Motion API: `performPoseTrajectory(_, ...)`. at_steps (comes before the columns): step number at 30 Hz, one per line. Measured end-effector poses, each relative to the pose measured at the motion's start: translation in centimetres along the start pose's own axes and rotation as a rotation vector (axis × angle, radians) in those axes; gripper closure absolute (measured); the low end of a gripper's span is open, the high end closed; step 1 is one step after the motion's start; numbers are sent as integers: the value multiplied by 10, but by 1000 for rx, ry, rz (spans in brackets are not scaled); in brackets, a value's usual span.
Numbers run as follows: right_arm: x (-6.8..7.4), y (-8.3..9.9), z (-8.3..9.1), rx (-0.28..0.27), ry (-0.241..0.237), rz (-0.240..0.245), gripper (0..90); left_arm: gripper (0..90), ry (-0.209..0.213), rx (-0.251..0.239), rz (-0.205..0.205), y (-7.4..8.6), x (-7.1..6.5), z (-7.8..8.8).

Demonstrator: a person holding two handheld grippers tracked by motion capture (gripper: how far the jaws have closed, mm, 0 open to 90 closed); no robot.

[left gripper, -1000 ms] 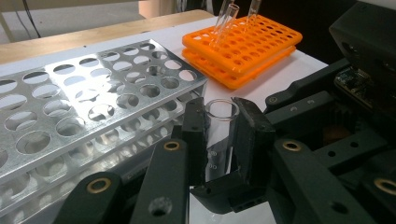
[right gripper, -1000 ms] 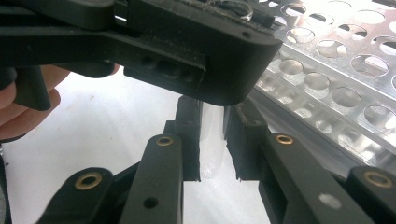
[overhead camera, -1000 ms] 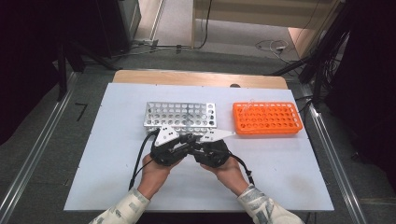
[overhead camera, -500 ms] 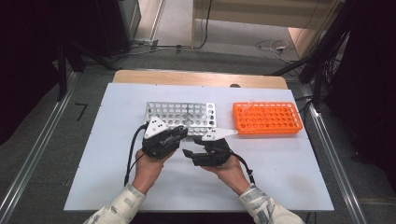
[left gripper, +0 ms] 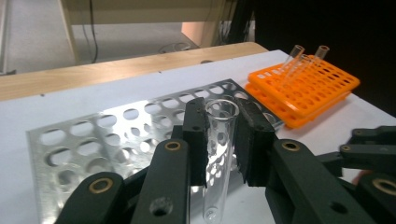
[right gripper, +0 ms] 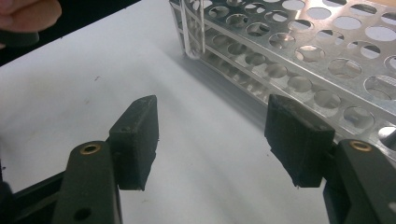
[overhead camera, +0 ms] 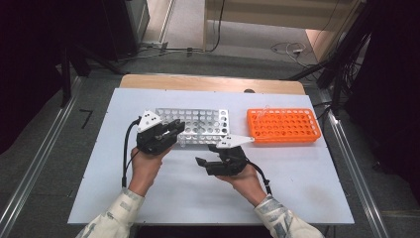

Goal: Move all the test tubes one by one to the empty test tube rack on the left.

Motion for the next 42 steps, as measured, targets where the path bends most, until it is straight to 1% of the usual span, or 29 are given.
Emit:
performPoseTrajectory(4,-2,-1,1,-3,3,-4,339,754,-23,-5,14,-7,14,1)
performPoseTrajectory(7,-3,-2,2,-6,5,-9,338,754,-30,-8,44,-10,23,-2)
performPoseTrajectory(13,-4,-3,2,-6,5,-9,340,754,-40,-20,51,-16,30,-5)
performPoseTrajectory(18,-5,-2,3,-6,11,-9,340,754,-59,-35,51,-22,37,-2)
performPoseTrajectory(21,-6,-2,4,-9,11,-14,340,754,-84,-42,45,-23,44,0)
performPoseTrajectory(25,-7,-2,6,-11,16,-17,341,754,-102,-47,43,-23,50,1)
performPoseTrajectory(31,-8,-4,7,-18,20,-19,341,753,-119,-42,24,-20,53,-2)
performPoseTrajectory(36,-9,-4,8,-21,21,-21,343,753,-131,-41,17,-16,56,-4)
performPoseTrajectory(42,-10,-4,8,-21,23,-20,342,753,-144,-36,-7,-13,56,-6)
Point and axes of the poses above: each handheld gripper's, and its own axes: z roughly backward along the jaws, y roughly out of its underside, x roughly to its left, the point moved 8 cm from there along -z, roughly forward along the jaws, and after that the axes turned 9 degrees about -x, right-handed, at the moved point
